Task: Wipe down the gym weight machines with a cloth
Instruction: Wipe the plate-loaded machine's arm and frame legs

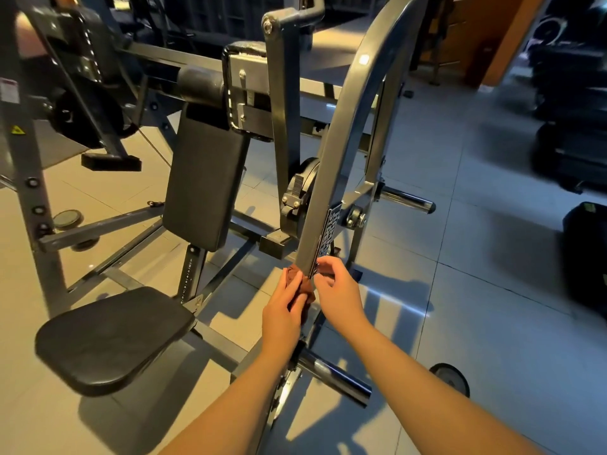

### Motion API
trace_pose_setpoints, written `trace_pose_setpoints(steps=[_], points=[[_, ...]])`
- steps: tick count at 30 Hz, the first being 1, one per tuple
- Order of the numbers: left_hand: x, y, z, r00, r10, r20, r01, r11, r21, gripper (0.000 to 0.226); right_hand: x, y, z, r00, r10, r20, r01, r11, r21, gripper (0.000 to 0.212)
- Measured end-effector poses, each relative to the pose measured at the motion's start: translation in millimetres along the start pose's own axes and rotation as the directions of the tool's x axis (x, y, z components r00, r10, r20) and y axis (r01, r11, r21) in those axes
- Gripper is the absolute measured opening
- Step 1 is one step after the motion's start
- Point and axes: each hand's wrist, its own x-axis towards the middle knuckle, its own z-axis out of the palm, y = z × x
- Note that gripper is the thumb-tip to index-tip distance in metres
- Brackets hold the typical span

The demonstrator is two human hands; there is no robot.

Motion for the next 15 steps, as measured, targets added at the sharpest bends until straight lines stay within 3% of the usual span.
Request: trace_pose_setpoints(steps=[2, 8, 11, 15], points=[[5.4, 1.8, -6.8, 1.0, -0.01, 0.018, 0.009, 1.0, 0.023, 0.047, 1.2, 0.5, 1.0, 1.0, 0.028, 0.003, -0.028, 1.0, -0.001, 0.024], [32.6, 28.2, -4.2, 0.99, 0.14, 0.001, -0.14, 0.99, 0.01, 0.048, 3.8, 1.9, 9.8, 0.996, 0.041, -0.084, -0.034, 0.997, 0.075, 0.014], [19.2, 11.2, 0.8, 0.993, 0.12, 0.003, -0.12, 0.993, 0.014, 0.052, 4.2, 7.3, 11.7, 0.992, 0.101, -0.079, -0.091, 0.989, 0.115, 0.016], [1.2, -14.7, -6.4, 0.998, 0.007, 0.062, -0.011, 0.998, 0.059, 0.051, -1.6, 12.5, 10.3, 0.992, 0.123, -0.03, -0.122, 0.992, 0.043, 0.019]])
